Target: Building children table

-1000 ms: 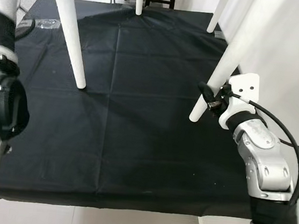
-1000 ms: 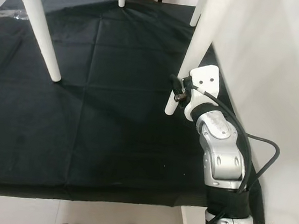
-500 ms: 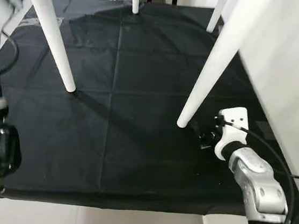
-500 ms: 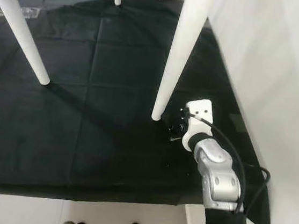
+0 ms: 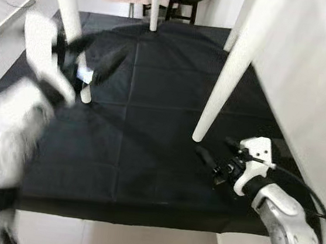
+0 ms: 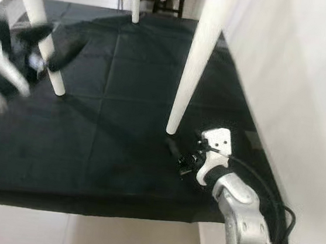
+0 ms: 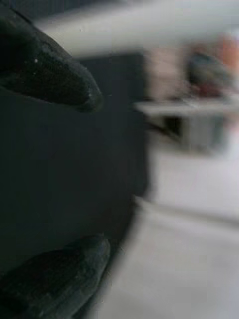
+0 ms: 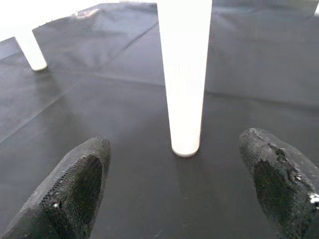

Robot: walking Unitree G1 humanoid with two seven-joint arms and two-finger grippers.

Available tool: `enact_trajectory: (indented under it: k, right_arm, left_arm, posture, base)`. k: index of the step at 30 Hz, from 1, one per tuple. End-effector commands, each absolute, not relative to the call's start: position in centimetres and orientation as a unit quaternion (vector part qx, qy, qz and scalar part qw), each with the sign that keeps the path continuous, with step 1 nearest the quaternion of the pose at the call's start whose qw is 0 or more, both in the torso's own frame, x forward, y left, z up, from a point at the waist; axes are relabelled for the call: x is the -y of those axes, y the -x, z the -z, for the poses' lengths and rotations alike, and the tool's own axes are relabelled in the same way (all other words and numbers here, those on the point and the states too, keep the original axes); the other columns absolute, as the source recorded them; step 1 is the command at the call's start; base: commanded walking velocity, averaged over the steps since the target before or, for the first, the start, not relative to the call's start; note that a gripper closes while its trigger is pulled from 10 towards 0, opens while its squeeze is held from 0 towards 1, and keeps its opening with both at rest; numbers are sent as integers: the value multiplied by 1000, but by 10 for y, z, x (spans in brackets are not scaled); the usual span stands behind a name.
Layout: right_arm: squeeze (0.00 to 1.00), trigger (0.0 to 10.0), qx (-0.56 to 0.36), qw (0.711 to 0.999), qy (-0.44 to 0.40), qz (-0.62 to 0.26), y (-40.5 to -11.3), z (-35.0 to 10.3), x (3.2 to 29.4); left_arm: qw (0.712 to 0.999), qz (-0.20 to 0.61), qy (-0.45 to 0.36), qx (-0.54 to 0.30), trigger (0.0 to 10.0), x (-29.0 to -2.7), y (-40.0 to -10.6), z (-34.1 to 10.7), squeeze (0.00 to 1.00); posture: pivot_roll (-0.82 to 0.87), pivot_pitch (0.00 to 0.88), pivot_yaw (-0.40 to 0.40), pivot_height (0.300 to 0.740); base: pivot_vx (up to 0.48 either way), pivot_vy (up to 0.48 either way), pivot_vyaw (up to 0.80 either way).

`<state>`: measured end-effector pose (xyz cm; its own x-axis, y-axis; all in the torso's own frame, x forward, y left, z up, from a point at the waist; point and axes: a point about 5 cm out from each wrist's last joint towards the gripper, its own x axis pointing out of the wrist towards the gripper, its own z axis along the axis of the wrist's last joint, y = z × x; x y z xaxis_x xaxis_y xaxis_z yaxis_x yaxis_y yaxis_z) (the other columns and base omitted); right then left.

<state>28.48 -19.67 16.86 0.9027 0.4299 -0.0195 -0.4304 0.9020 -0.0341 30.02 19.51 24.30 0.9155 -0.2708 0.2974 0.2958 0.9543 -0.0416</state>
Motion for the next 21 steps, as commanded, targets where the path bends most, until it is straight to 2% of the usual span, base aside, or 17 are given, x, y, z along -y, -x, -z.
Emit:
enact_trajectory:
  k: [1, 3, 4, 5, 8, 16, 21]
  right_arm:
    - [0, 10000, 12, 978, 0, -208, -287, -170, 197]
    - [0, 10000, 12, 978, 0, -208, -287, -170, 197]
    - [0, 10000, 42, 983, -39, -176, -297, -173, 184]
    - [0, 10000, 53, 982, -65, -166, -301, -173, 176]
    - [0, 10000, 65, 981, -93, -159, -307, -173, 165]
    - [0, 10000, 72, 981, -75, -164, -313, -167, 152]
    - [0, 10000, 57, 977, -60, -198, -308, -152, 134]
  left_arm:
    - [984, 118, 37, 128, 10000, -193, -298, -233, 0]
    - [984, 118, 37, 128, 10000, -193, -298, -233, 0]
    - [994, 73, 41, 73, 10000, -191, -291, -199, 0]
    - [996, 56, 36, 56, 10000, -190, -287, -185, 0]
    - [998, 39, 30, 36, 10000, -189, -283, -168, 0]
    - [999, 13, 39, 19, 10000, -189, -275, -151, 0]
    - [999, -21, 27, 3, 10000, -193, -263, -139, 0]
  posture:
    - [52, 124, -63, 740]
    - [52, 124, -63, 740]
    - [63, 117, -64, 740]
    - [62, 113, -62, 740]
    - [65, 100, -59, 740]
    - [73, 76, -53, 740]
    - [80, 73, -57, 740]
  base:
    - [0, 0, 0]
    - [0, 0, 0]
    - [0, 0, 0]
    - [0, 0, 0]
    - [0, 0, 0]
    - [0, 0, 0]
    - [0, 0, 0]
